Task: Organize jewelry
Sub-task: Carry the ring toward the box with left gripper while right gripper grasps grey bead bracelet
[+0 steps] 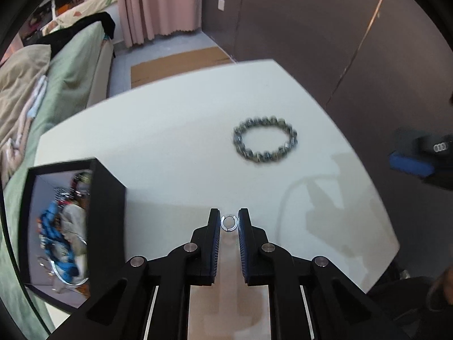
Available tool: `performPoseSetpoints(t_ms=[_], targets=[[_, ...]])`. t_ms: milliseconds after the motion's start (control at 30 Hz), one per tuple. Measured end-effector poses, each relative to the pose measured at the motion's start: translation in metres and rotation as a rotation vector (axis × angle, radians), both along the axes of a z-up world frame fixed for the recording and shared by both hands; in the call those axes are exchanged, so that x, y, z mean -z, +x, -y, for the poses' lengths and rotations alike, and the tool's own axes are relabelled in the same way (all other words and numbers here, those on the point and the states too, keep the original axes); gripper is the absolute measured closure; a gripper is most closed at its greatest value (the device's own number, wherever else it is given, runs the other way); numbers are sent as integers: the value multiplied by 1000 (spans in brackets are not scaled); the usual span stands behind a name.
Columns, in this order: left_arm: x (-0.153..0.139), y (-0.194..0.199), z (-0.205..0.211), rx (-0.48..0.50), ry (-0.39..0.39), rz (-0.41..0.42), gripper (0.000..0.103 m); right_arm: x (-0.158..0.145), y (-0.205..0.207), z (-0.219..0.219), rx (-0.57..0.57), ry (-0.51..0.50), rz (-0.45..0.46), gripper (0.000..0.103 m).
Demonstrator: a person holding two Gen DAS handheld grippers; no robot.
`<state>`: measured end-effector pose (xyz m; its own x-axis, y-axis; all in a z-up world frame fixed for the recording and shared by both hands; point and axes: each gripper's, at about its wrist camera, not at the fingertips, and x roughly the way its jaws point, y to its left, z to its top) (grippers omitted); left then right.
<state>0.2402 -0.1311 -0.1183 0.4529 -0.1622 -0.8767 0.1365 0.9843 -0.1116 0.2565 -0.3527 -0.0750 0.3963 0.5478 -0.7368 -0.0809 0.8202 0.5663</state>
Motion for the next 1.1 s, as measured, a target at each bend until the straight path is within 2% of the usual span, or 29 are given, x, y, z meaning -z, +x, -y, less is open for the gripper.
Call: performPoseSetpoints(t_ms=[167, 300, 500, 667, 833, 867, 933, 967, 1000, 1100], targets=[[-21, -1, -16, -26, -19, 37, 90, 9, 17, -9, 28, 25, -13, 34], [-33, -2, -29, -46, -26, 64, 90, 7, 31, -22, 32, 12, 13, 42], [-49, -1, -44, -76, -49, 96, 90, 15, 49, -49, 44, -131, 25, 54], [-53, -3, -56, -98, -42, 110, 90, 20, 56, -68, 56, -335, 47, 56], [-52, -3, -66, -119, -36, 105, 90, 26, 59, -82, 31, -480, 54, 63], [-52, -3, -67, -120, -36, 106, 90, 25, 59, -84, 25, -497, 60, 66], [-53, -5, -67, -120, -37, 107, 90, 23, 57, -87, 6, -483, 67, 80], [-54, -5, -67, -120, -38, 108, 90, 22, 56, -88, -2, -472, 65, 93], [-53, -5, -67, -120, -37, 108, 90, 20, 54, -89, -14, -460, 62, 98], [-53, -5, -67, -122, -38, 105, 90, 23, 52, -89, -32, -438, 21, 101]])
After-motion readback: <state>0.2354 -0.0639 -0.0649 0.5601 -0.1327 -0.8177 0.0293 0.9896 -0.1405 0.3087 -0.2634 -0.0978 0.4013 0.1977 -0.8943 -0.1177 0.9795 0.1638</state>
